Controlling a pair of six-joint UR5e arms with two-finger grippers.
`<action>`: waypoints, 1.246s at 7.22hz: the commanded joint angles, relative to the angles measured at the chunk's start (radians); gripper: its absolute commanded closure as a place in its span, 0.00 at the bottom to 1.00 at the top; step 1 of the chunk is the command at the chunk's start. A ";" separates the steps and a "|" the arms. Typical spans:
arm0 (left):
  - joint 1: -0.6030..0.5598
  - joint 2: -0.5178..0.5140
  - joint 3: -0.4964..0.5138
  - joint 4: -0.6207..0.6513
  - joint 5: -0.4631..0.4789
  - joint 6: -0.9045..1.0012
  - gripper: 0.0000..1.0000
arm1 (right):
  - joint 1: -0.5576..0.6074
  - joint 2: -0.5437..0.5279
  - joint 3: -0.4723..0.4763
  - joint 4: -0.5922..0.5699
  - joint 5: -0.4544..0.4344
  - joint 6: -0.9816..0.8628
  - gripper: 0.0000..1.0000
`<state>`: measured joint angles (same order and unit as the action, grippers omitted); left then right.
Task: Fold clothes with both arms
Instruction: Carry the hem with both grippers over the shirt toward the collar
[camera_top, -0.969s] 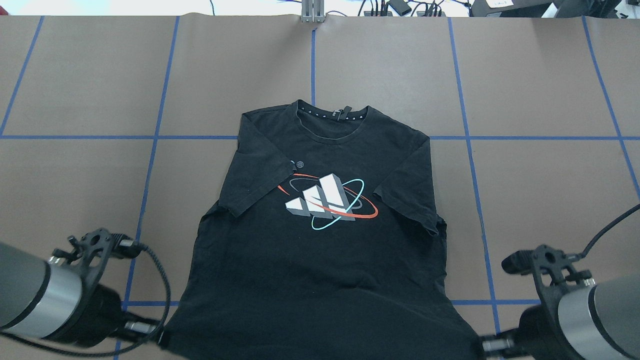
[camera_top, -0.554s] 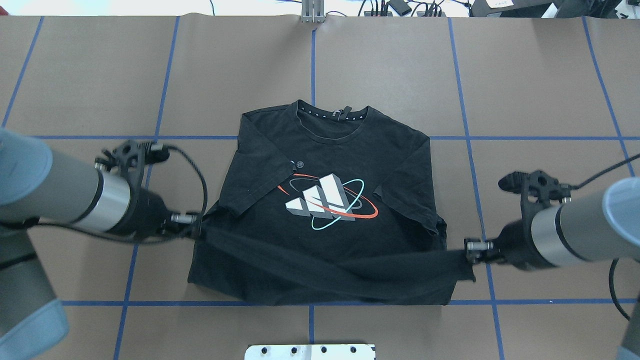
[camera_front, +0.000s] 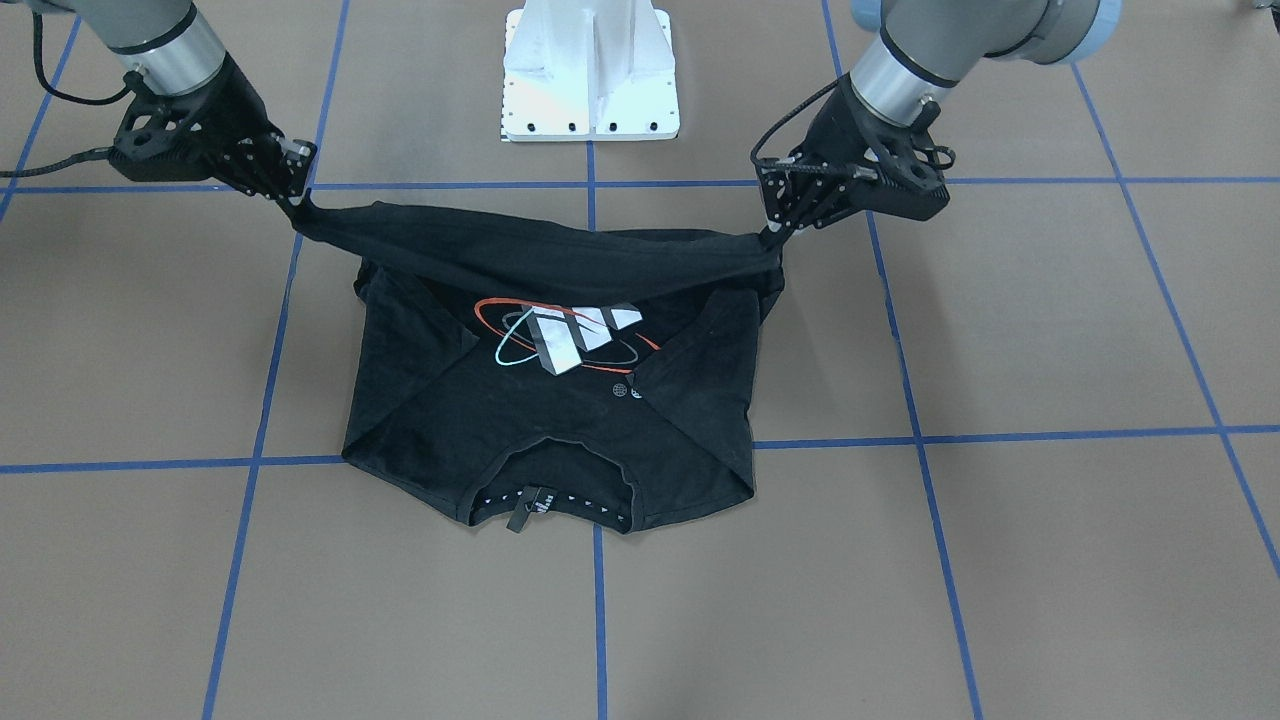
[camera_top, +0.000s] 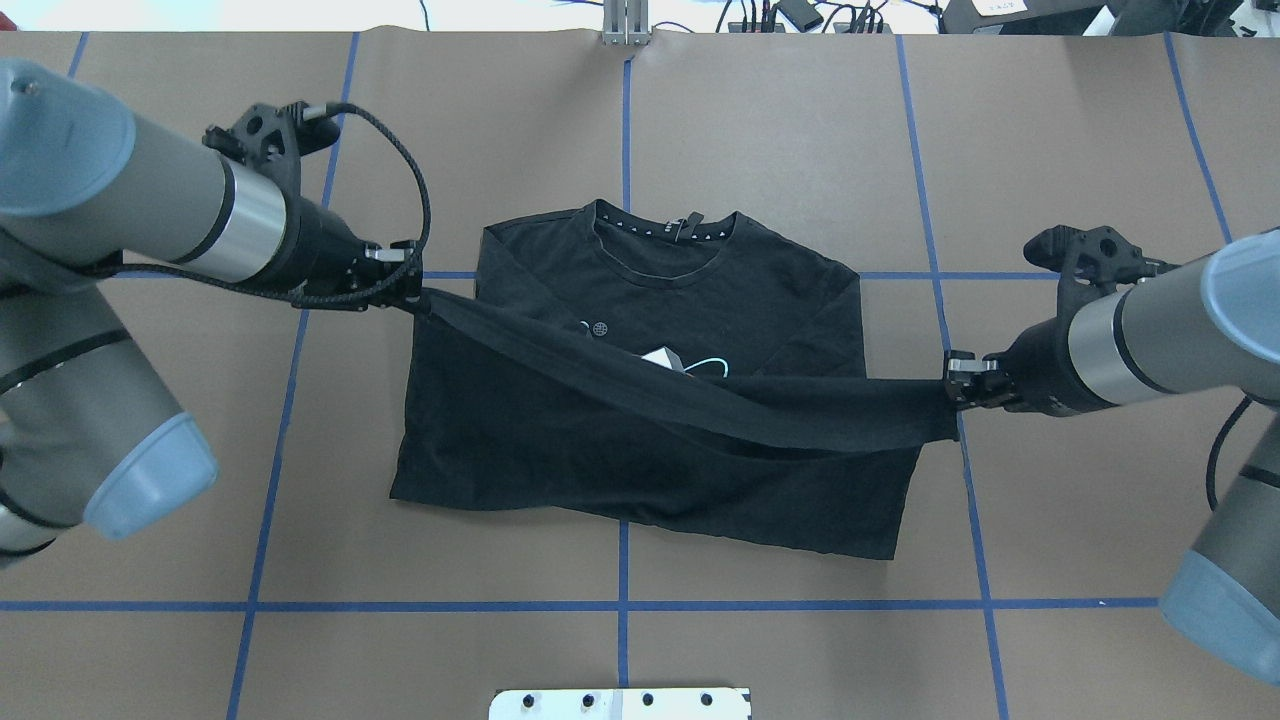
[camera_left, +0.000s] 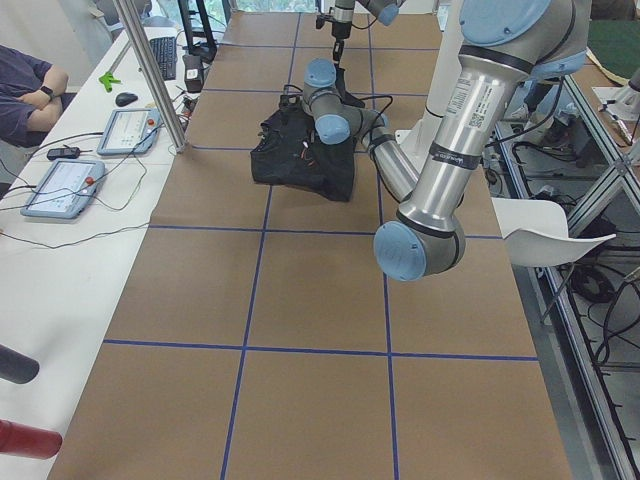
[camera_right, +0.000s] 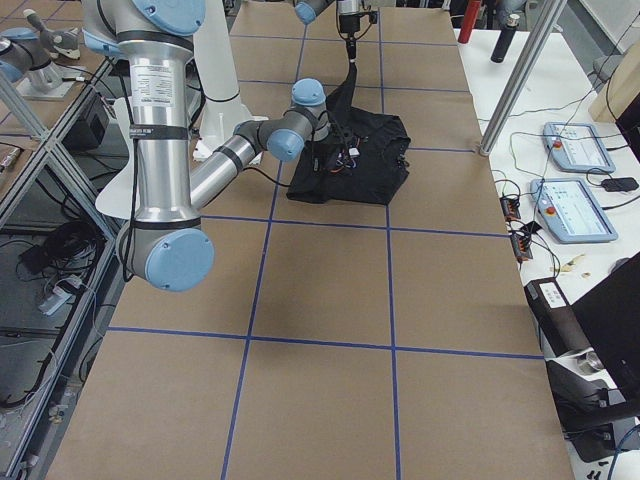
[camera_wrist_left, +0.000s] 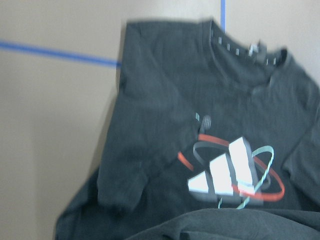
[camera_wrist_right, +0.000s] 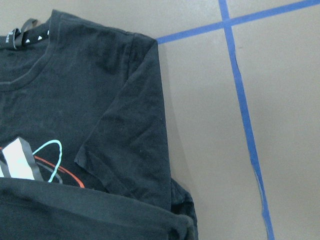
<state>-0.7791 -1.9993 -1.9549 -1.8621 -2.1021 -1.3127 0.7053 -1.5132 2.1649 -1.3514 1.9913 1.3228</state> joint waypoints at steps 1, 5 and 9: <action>-0.041 -0.082 0.100 0.000 0.002 0.003 1.00 | 0.045 0.065 -0.094 0.000 0.000 -0.011 1.00; -0.045 -0.197 0.331 -0.014 0.114 0.013 1.00 | 0.077 0.200 -0.252 -0.005 -0.008 -0.054 1.00; -0.037 -0.257 0.535 -0.102 0.204 0.058 1.00 | 0.098 0.297 -0.407 -0.017 -0.023 -0.091 1.00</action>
<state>-0.8170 -2.2461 -1.4758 -1.9251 -1.9244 -1.2656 0.7984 -1.2314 1.7931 -1.3672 1.9753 1.2495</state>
